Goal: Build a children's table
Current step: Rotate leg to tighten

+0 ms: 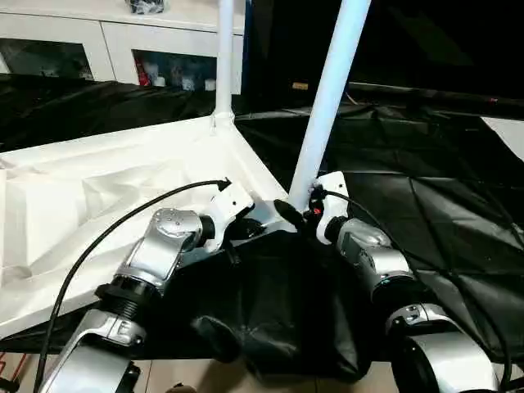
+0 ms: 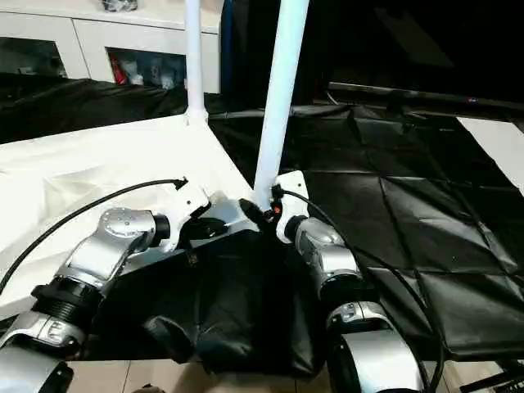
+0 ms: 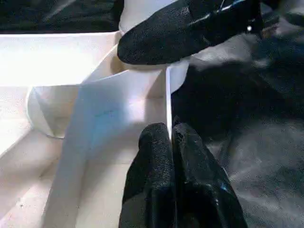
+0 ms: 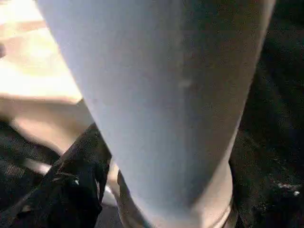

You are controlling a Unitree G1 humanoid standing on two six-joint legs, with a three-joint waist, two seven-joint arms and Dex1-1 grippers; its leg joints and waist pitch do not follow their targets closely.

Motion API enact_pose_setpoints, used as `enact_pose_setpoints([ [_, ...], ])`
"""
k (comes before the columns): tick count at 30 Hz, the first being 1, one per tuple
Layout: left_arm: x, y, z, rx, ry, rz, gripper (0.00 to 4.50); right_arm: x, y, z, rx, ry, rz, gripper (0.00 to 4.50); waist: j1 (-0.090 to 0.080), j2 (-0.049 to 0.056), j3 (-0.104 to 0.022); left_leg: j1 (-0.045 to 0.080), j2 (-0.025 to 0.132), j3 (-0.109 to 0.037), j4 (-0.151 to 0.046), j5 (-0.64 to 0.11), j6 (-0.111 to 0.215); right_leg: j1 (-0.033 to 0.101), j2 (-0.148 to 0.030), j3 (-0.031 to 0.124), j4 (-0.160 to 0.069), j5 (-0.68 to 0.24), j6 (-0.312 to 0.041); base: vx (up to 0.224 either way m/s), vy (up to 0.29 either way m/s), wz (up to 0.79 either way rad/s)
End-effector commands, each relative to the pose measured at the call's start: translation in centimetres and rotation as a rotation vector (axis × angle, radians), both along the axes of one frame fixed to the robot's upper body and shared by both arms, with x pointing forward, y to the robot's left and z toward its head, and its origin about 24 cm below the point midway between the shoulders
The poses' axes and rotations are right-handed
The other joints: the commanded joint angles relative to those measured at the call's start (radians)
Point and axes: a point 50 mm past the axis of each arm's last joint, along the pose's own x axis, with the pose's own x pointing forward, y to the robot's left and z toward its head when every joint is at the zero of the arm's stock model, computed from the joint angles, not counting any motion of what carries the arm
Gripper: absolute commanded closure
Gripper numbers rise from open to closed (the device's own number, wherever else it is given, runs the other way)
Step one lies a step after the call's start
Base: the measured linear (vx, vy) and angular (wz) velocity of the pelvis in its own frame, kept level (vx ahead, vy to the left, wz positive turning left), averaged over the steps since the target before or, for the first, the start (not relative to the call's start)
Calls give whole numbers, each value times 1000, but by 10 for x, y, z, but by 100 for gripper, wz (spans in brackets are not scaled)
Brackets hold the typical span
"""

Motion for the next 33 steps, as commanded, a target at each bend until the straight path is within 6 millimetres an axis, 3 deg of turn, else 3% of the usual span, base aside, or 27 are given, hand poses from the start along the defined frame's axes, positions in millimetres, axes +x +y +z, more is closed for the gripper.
enact_pose_setpoints([
  [1, -6, -28, 15, -93, -55, -162, 450, -15, 25, -6, 15, 36, 245, 103, 1, 10, -58, 8, 3, 11, -60, -248, 15, 47, -33, 27, -66, -141, -199, 0, 0, 0],
  [5, -6, -13, 16, -80, -35, -196, 450, -30, 7, -8, -25, 53, 490, 103, 7, 9, -59, 9, 2, 14, -55, -215, 44, 51, -31, 26, -59, -67, -230, 0, 0, 0],
  [7, -8, -8, 16, -95, -25, -219, 450, -34, 2, -7, -30, 70, 558, 103, 10, 10, -56, 9, 3, 15, -56, -219, 47, 51, -31, 25, -60, -78, -237, 0, 0, 0],
  [14, -13, 3, 15, -85, 9, -296, 450, -48, -13, -9, -43, 143, 721, 126, 24, 10, -51, 14, 8, 14, -61, -289, 21, 46, -35, 25, -70, -210, -215, 0, 0, 0],
  [22, -15, 9, 15, -77, 33, -324, 450, -51, -13, -12, -34, 174, 756, 178, 29, 9, -53, 14, 9, 14, -61, -288, 9, 42, -36, 26, -67, -213, -214, 0, 0, 0],
  [27, -12, 8, 15, -79, 13, -282, 450, -48, -8, -30, -61, 179, 658, 184, 20, 12, -49, 13, 8, 11, -64, -331, -3, 38, -40, 26, -72, -271, -214, 0, 0, 0],
  [30, -6, 3, 15, -77, -23, -205, 450, -41, -7, -38, -98, 152, 478, 185, 12, 11, -43, 19, 6, 4, -69, -401, -22, 32, -43, 26, -85, -396, -182, 0, 0, 0],
  [32, -3, 2, 15, -74, -36, -176, 450, -38, -7, -40, -112, 154, 415, 187, 0, 9, -39, 25, 3, -4, -70, -465, -36, 27, -45, 20, -100, -528, -137, 0, 0, 0],
  [33, 1, -6, 15, -75, -52, -127, 450, -30, -6, -42, -142, 143, 255, 187, -2, 17, -39, 27, 3, -7, -71, -470, -41, 26, -47, 20, -102, -546, -128, -51, 8, -6],
])
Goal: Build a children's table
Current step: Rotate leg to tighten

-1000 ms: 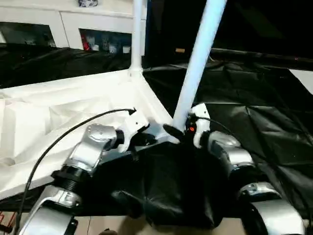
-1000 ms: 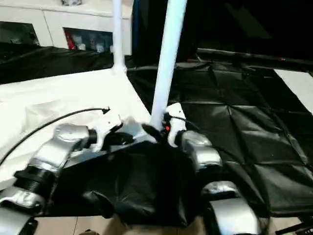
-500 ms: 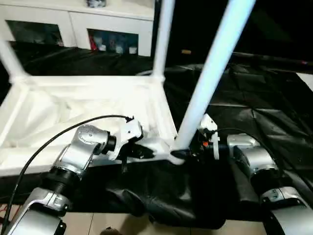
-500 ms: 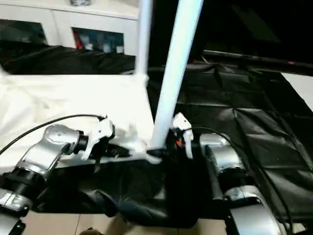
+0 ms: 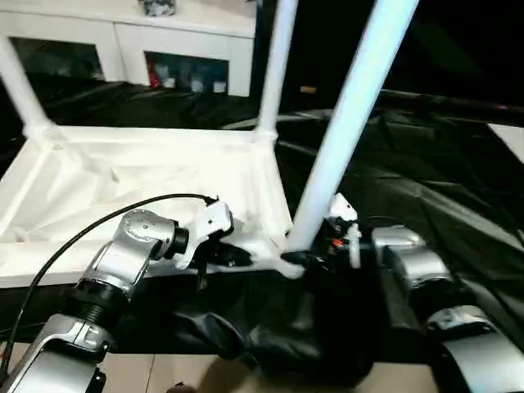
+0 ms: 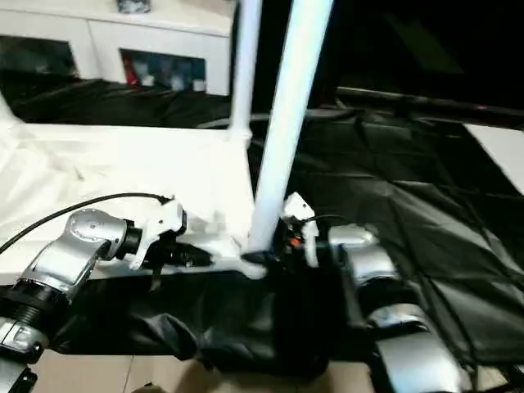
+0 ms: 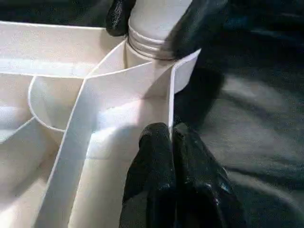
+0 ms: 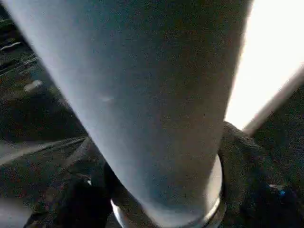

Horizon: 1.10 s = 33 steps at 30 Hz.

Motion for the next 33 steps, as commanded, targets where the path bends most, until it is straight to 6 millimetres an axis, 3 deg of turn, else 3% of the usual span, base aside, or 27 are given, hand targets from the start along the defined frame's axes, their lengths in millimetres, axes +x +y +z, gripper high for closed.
enact_pose_setpoints([
  [1, 12, -33, 20, -81, -101, 15, 450, -10, 12, -31, -110, 103, -127, 187, -10, 16, -39, 15, 2, -5, -74, -476, -45, 17, -43, 19, -106, -561, -119, -51, 8, -6],
  [8, 14, -66, 18, -111, -115, 70, 450, 1, 46, -29, -38, 155, -381, 188, -34, 19, -38, 17, -3, -14, -74, -547, -35, 9, -41, 5, -125, -621, -90, 0, 0, 0],
  [12, 11, -74, 20, -128, -117, 40, 450, 4, 60, -19, -15, 101, -337, 188, -37, 27, -40, 15, 0, -15, -81, -558, -32, 13, -39, 2, -124, -546, -105, 0, 0, 0],
  [14, 11, -72, 21, -125, -120, 45, 450, 8, 60, -11, 33, 100, -329, 118, -35, 26, -41, 17, 0, -12, -82, -552, -25, 14, -39, 4, -122, -505, -123, 0, 0, 0],
  [18, 12, -66, 20, -113, -124, 55, 450, 11, 55, -4, 43, 75, -289, 98, -30, 24, -41, 17, 2, -5, -81, -523, -18, 12, -41, 10, -119, -467, -141, 0, 0, 0],
  [19, 12, -63, 20, -111, -127, 44, 450, 10, 52, -3, 34, 50, -247, 74, -29, 24, -42, 17, 3, -4, -81, -516, -16, 15, -41, 10, -119, -458, -145, 0, 0, 0],
  [22, 8, -55, 22, -119, -120, -20, 450, 5, 40, 4, 49, 8, -78, 74, -19, 22, -48, 10, 5, 3, -78, -445, 6, 24, -42, 14, -110, -382, -159, 0, 0, 0],
  [23, 8, -54, 22, -116, -116, -22, 450, 4, 38, 5, 44, -1, -58, 74, -16, 23, -51, 6, 6, 6, -78, -396, 11, 27, -41, 17, -102, -317, -176, 0, 0, 0],
  [27, 6, -47, 23, -112, -102, -61, 450, -2, 26, 7, 12, -39, 67, 74, -6, 21, -56, 7, 8, 15, -69, -314, 29, 31, -38, 16, -89, -215, -217, 29, -9, 3],
  [29, 4, -45, 23, -114, -100, -83, 450, -5, 22, 7, 7, -38, 114, 74, 3, 22, -59, 2, 8, 18, -64, -247, 40, 36, -35, 17, -74, -114, -243, 61, -17, 4],
  [33, 1, -36, 23, -106, -82, -133, 450, -14, 10, 7, -9, -12, 237, 74, 17, 23, -61, -3, 6, 22, -55, -173, 66, 45, -31, 14, -57, -2, -266, 28, -10, 1],
])
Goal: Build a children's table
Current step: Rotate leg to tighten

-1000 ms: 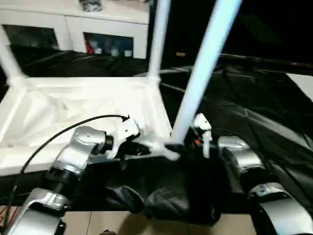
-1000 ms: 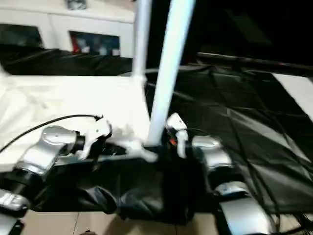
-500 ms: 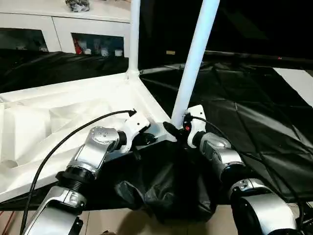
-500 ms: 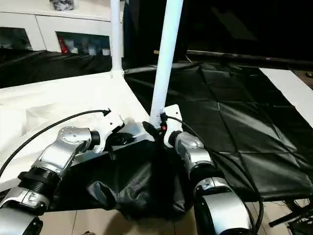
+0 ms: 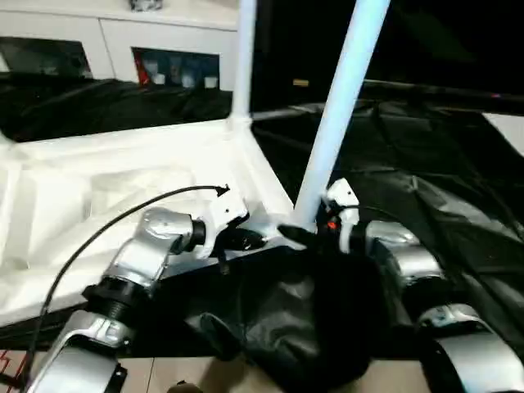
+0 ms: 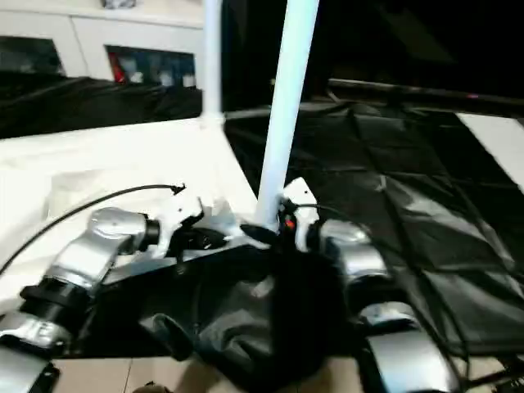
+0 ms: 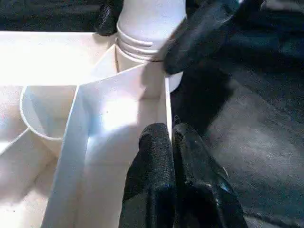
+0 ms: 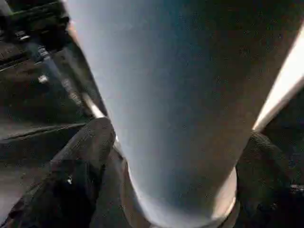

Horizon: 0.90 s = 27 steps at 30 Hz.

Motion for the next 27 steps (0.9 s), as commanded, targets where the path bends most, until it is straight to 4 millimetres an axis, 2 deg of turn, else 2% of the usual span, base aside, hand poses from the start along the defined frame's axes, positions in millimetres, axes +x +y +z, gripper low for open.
enact_pose_setpoints([
  [1, -3, -19, 15, -71, -50, -113, 450, -18, 17, -8, -8, 73, 214, 74, 0, 12, -65, 10, 4, 20, -49, -171, 65, 55, -31, 31, -40, -14, -264, 0, 0, 0],
  [3, -4, -17, 14, -67, -41, -127, 450, -19, 15, -8, -11, 86, 232, 74, 3, 12, -65, 11, 5, 20, -49, -176, 64, 56, -31, 30, -41, -26, -263, 0, 0, 0],
  [5, -5, -16, 14, -67, -33, -136, 450, -22, 13, -9, -20, 109, 265, 74, 5, 13, -62, 14, 6, 19, -53, -218, 51, 53, -32, 30, -47, -85, -257, 0, 0, 0],
  [6, -5, -16, 14, -67, -32, -137, 450, -22, 12, -9, -21, 112, 270, 99, 5, 12, -61, 15, 6, 19, -54, -231, 47, 53, -32, 30, -49, -106, -254, 0, 0, 0],
  [8, -6, -14, 14, -65, -26, -146, 450, -23, 10, -10, -26, 130, 286, 106, 6, 11, -56, 18, 7, 18, -58, -288, 25, 49, -36, 32, -59, -204, -234, 0, 0, 0],
  [10, -7, -13, 14, -63, -23, -153, 450, -23, 10, -9, -22, 138, 287, 134, 7, 12, -56, 20, 7, 17, -59, -306, 15, 46, -38, 33, -63, -244, -221, 0, 0, 0],
  [14, -7, -14, 13, -63, -21, -156, 450, -23, 10, -8, -12, 146, 287, 164, 7, 12, -57, 18, 7, 16, -59, -296, 10, 46, -37, 33, -63, -246, -212, 0, 0, 0],
  [20, -3, -15, 13, -61, -29, -119, 450, -23, 13, -7, 66, 178, 229, 183, 7, 14, -61, 16, 6, 16, -57, -258, 13, 50, -34, 32, -55, -180, -224, 0, 0, 0],
  [21, 3, -19, 14, -61, -50, -63, 450, -23, 17, -12, 83, 183, 167, 185, 7, 15, -61, 15, 5, 16, -56, -256, 13, 50, -34, 32, -54, -174, -226, 0, 0, 0],
  [23, 6, -20, 14, -61, -57, -44, 450, -22, 19, -13, 89, 187, 140, 185, 6, 13, -58, 18, 4, 16, -58, -280, 6, 46, -35, 33, -60, -207, -219, 0, 0, 0],
  [24, 8, -22, 14, -60, -66, -28, 450, -22, 20, -15, 96, 198, 113, 185, 5, 14, -58, 17, 3, 13, -59, -298, 0, 48, -37, 32, -62, -248, -209, 0, 0, 0],
  [27, 14, -28, 16, -67, -94, 37, 450, -17, 26, -21, 80, 201, 2, 186, 1, 14, -55, 21, 3, 10, -62, -345, -14, 42, -41, 33, -74, -339, -182, 0, 0, 0],
])
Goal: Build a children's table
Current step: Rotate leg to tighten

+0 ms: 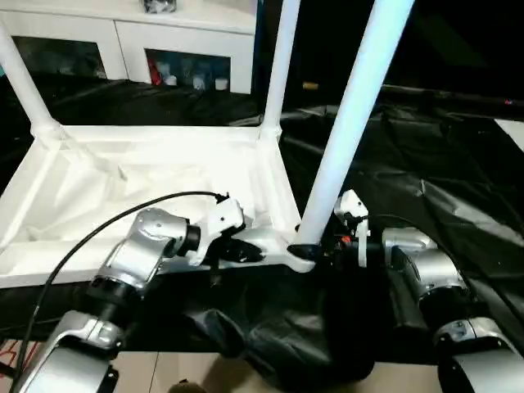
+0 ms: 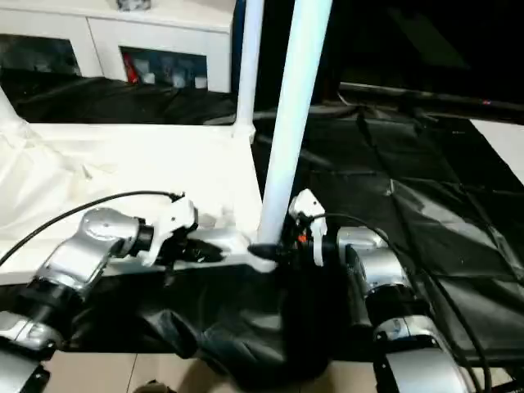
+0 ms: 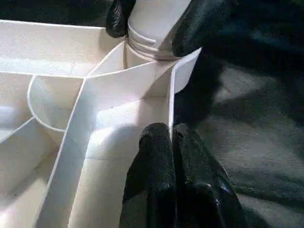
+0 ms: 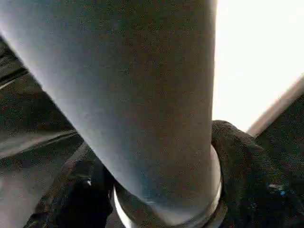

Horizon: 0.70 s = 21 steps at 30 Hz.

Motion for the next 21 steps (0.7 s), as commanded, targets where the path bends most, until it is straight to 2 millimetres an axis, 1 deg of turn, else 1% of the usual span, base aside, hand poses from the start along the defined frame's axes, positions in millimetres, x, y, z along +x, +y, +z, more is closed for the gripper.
enact_pose_setpoints([
  [1, 17, -30, 21, -76, -125, 74, 450, -5, 38, -19, 11, 70, -31, 186, -7, 13, -54, 18, 2, 7, -67, -355, -20, 34, -41, 30, -81, -370, -170, 0, 0, 0],
  [2, 17, -30, 21, -76, -125, 74, 450, -5, 38, -19, 11, 70, -31, 186, -12, 14, -53, 17, 2, 7, -68, -362, -26, 32, -40, 31, -83, -384, -166, 0, 0, 0],
  [3, 19, -34, 22, -79, -133, 100, 450, -1, 40, -22, -17, 64, -109, 186, -14, 11, -54, 16, 0, 3, -69, -373, -31, 36, -41, 28, -86, -413, -152, 0, 0, 0],
  [4, 20, -45, 22, -83, -142, 123, 450, 6, 47, -25, -58, 62, -241, 186, -18, 15, -52, 19, 1, 3, -69, -384, -34, 29, -42, 28, -89, -425, -149, 0, 0, 0],
  [5, 20, -51, 21, -84, -144, 127, 450, 10, 52, -25, -76, 55, -298, 186, -31, 15, -49, 17, 0, 1, -70, -396, -44, 25, -41, 28, -88, -441, -149, 0, 0, 0],
  [6, 20, -52, 21, -83, -144, 127, 450, 10, 53, -25, -80, 53, -309, 186, -35, 14, -50, 15, -1, -2, -71, -403, -50, 29, -41, 25, -88, -459, -142, 0, 0, 0],
  [7, 19, -54, 21, -83, -146, 125, 450, 12, 56, -25, -87, 46, -332, 186, -36, 14, -54, 13, -2, -3, -70, -402, -44, 33, -42, 23, -92, -468, -129, 0, 0, 0],
  [8, 19, -54, 21, -83, -146, 125, 450, 12, 56, -25, -87, 46, -332, 186, -37, 13, -54, 13, -2, -2, -69, -399, -38, 31, -42, 25, -93, -460, -129, 0, 0, 0],
  [9, 18, -59, 20, -83, -149, 125, 450, 12, 67, -22, -82, 9, -316, 186, -38, 13, -52, 16, -2, 0, -68, -403, -30, 27, -40, 26, -96, -448, -132, 0, 0, 0],
  [10, 18, -60, 20, -83, -149, 124, 450, 12, 68, -21, -82, 3, -312, 186, -37, 12, -53, 15, -2, 1, -67, -399, -24, 26, -40, 27, -95, -437, -135, 0, 0, 0],
  [11, 18, -61, 20, -84, -149, 122, 450, 12, 73, -19, -66, -5, -290, 152, -38, 11, -54, 12, -2, 1, -68, -388, -17, 30, -39, 28, -92, -419, -139, 0, 0, 0],
  [12, 18, -62, 20, -85, -149, 122, 450, 11, 76, -18, -55, -8, -277, 131, -37, 12, -55, 12, -2, 2, -68, -383, -15, 30, -38, 28, -92, -409, -141, 0, 0, 0],
  [13, 18, -62, 19, -86, -148, 119, 450, 12, 77, -16, -40, -5, -266, 117, -37, 10, -55, 11, -1, 4, -68, -374, -11, 30, -37, 29, -89, -386, -148, 0, 0, 0],
  [14, 18, -62, 19, -86, -148, 119, 450, 12, 77, -16, -40, -5, -266, 111, -37, 11, -54, 9, -1, 3, -68, -368, -11, 31, -37, 29, -87, -378, -151, 0, 0, 0],
  [17, 17, -55, 19, -82, -143, 107, 450, 14, 75, -11, -4, -4, -219, 80, -38, 13, -54, 9, -1, 4, -69, -366, -8, 34, -36, 29, -85, -354, -162, 0, 0, 0],
  [18, 17, -54, 19, -81, -140, 101, 450, 14, 74, -9, -5, -11, -207, 80, -37, 13, -54, 9, -1, 4, -69, -367, -7, 34, -36, 29, -85, -354, -162, 0, 0, 0],
  [20, 14, -47, 19, -79, -132, 59, 450, 12, 64, -6, -15, -38, -113, 80, -37, 12, -55, 8, 0, 4, -69, -363, -1, 37, -37, 28, -84, -346, -164, 0, 0, 0],
  [21, 14, -46, 19, -78, -131, 57, 450, 12, 64, -6, -15, -39, -108, 80, -37, 12, -57, 7, -1, 4, -68, -357, 2, 39, -36, 29, -83, -336, -166, 0, 0, 0],
])
